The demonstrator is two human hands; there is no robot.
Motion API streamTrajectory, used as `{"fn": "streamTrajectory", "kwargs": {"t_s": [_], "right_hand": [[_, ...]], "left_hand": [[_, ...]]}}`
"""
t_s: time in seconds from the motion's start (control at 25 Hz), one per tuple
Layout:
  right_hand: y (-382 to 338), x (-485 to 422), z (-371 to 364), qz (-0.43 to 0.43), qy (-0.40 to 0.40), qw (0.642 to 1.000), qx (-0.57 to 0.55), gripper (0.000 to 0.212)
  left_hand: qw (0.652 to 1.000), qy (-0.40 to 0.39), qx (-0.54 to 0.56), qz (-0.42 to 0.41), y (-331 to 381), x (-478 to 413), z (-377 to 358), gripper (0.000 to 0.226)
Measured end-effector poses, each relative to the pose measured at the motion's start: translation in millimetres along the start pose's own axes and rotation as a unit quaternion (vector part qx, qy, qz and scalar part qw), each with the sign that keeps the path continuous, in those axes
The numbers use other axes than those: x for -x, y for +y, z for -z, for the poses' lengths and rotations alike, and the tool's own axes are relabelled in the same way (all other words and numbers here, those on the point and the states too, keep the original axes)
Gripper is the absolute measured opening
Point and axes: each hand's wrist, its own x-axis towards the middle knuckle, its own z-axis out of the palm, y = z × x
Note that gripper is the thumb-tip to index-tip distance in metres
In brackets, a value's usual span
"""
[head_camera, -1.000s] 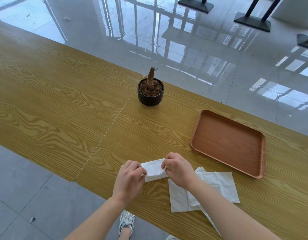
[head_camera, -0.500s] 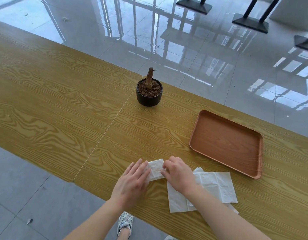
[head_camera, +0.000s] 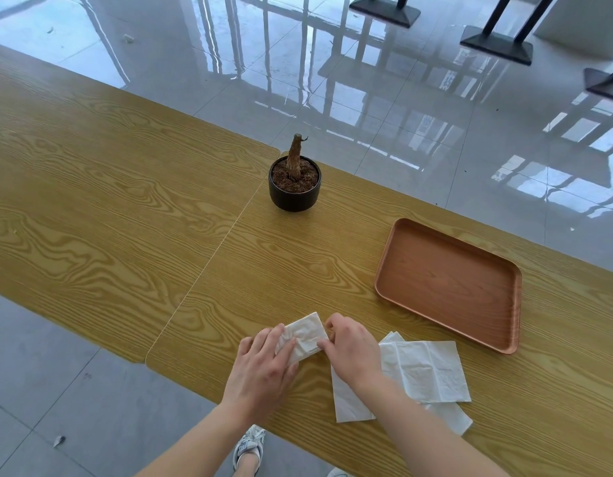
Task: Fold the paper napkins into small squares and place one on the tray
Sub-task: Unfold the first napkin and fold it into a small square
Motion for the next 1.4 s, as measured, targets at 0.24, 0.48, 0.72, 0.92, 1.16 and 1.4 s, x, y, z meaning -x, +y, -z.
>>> {"fn": "streamTrajectory", "kwargs": {"t_s": [0.24,0.48,0.72,0.92,1.16,1.4], "right_hand": [[-5.0,-19.3,4.1,-0.029,-0.045,0.998,-0.030,0.023],[-2.7,-27.8,11.6,0.039,0.030,0.999,0.009,0.018],[-2.4,29.0,-10.0,0.138,0.050,0.987,0.060,0.019],[-7.4,37.6,-17.5,0.147,0.036,0.984,0.097,0.027],[-9.5,28.6,-17.1,0.144,0.040,0.983,0.107,0.026],[-3.1,15.4,-9.1,0.139,0.044,0.981,0.125,0.018]], "left_hand": [[0.991,0.057,0.076,0.089,7.9,-7.0,8.9,0.005],[0.997,0.015,0.066,0.040,12.1,-4.0,10.3,0.022],[0.999,0.002,0.021,-0.033,-3.5,-5.9,16.3,0.045],[0.994,0.044,-0.038,-0.094,-12.1,-10.4,11.5,0.029],[0.995,0.043,-0.037,-0.084,-7.1,-15.9,11.0,0.027],[0.997,0.016,-0.034,-0.065,-2.5,-31.2,10.2,0.023]]}}
